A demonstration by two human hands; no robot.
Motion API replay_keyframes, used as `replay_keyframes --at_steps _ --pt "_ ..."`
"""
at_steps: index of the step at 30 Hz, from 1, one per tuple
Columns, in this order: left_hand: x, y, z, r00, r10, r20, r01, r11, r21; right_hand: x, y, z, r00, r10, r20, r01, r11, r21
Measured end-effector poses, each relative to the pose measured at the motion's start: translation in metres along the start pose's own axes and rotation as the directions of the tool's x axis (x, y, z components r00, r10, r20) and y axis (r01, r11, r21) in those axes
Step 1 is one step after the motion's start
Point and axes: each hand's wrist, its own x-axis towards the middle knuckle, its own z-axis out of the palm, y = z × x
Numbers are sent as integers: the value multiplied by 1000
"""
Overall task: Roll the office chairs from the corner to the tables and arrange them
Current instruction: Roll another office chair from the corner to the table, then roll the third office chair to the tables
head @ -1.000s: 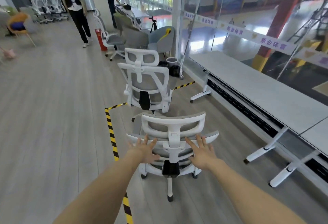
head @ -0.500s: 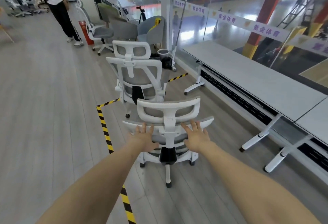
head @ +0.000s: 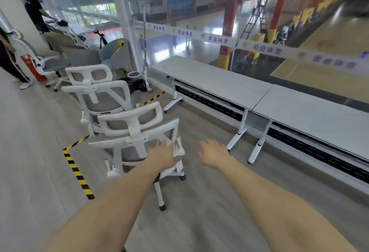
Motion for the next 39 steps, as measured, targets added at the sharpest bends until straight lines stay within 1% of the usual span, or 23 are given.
replay_keyframes --at_steps 4,8,11,14,16,20,24,26,29,31,34,37,39 --pt "-20 121 -1 987 161 -7 -160 984 79 -86 97 -5 986 166 -35 -165 986 34" --pt "-53 248 6 946 324 -2 -322 939 122 -188 194 -4 928 368 -58 -363 929 76" --pt "-81 340 14 889 458 0 -453 878 158 -267 258 -2 864 500 -63 -493 864 105" --pt "-111 426 20 807 591 5 -581 791 191 -343 313 -2 786 614 -74 -600 786 150" --pt "-129 482 21 756 654 18 -643 737 209 -391 346 -2 729 680 -80 -661 729 179" --pt "-177 592 26 606 794 44 -774 576 265 -494 405 1 586 806 -85 -776 588 228" --pt "-236 697 38 425 902 70 -877 392 279 -590 457 2 413 909 -56 -867 411 282" --pt "-261 748 42 358 929 89 -909 325 259 -634 480 3 333 942 -39 -893 329 308" --pt "-290 831 44 281 953 115 -938 247 243 -700 518 5 222 975 -17 -917 215 335" --pt "-310 886 45 210 971 116 -956 179 235 -745 544 6 146 989 4 -926 135 351" --pt "-340 966 49 107 987 119 -965 75 249 -808 585 4 38 998 44 -929 19 369" --pt "-373 1042 46 21 992 121 -963 -13 270 -863 627 -7 -70 993 90 -920 -99 380" --pt "-391 1092 41 -30 992 120 -968 -59 243 -896 656 -22 -134 985 107 -905 -165 393"
